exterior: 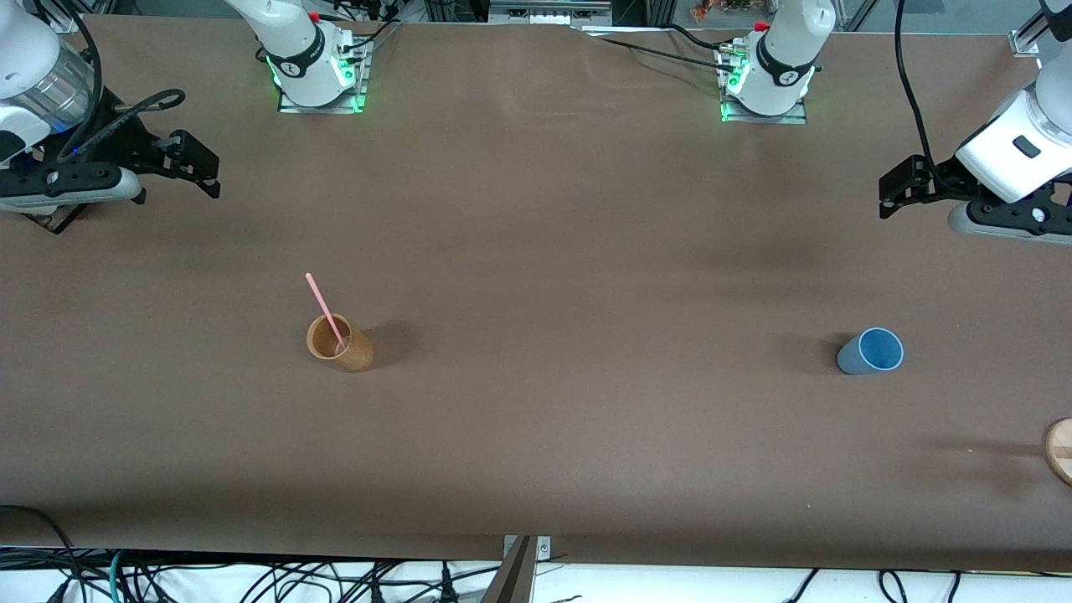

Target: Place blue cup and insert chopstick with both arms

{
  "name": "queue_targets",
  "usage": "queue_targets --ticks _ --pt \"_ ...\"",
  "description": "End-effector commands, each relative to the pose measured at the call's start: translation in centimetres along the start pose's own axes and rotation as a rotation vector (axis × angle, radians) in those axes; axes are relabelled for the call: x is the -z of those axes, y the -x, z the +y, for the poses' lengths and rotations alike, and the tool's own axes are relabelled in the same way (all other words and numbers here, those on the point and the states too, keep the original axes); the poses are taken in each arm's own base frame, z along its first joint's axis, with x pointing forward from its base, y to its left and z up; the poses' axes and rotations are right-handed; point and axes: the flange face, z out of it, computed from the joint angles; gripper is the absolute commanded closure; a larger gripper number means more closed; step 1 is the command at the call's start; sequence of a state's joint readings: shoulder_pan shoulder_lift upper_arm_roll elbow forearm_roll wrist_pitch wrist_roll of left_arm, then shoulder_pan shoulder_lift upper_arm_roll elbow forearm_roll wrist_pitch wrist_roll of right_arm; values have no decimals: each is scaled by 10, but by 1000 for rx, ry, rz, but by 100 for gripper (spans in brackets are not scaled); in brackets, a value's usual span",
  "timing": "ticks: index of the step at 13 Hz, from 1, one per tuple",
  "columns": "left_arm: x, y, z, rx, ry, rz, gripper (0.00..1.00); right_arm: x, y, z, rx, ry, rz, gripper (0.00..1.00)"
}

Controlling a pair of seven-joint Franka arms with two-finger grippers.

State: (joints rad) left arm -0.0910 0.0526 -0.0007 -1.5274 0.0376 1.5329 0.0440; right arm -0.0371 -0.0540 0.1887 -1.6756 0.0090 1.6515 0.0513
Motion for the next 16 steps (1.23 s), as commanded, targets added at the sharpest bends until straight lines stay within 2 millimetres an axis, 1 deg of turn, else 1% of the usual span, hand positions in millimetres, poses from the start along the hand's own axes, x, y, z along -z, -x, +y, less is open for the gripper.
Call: queue_targets --ticks 1,5,6,7,8,10,12,13,14,16 --pt "3 4 1 14 21 -13 0 6 1 -1 15 -17 0 0" --pt "2 4 -1 15 23 -15 0 6 1 -1 23 -15 2 0" --pt "2 4 -4 14 24 -15 0 6 1 0 38 -15 2 0" --pt "2 5 -10 21 26 -12 0 6 0 2 58 -16 2 0" --pt "-1 2 -13 27 27 -18 0 5 0 2 63 -17 1 0" --pt "5 -4 -15 37 26 -2 0 7 0 2 63 -17 13 0" --pt "-1 -6 -14 32 26 -18 0 8 1 2 63 -16 7 0" --pt "-8 -9 -13 31 28 -47 0 8 2 2 63 -15 5 0" --pt "-11 -9 -14 39 26 -57 0 7 1 2 63 -15 5 0" --pt "-12 -9 -19 50 22 -59 0 5 1 3 61 -17 7 0"
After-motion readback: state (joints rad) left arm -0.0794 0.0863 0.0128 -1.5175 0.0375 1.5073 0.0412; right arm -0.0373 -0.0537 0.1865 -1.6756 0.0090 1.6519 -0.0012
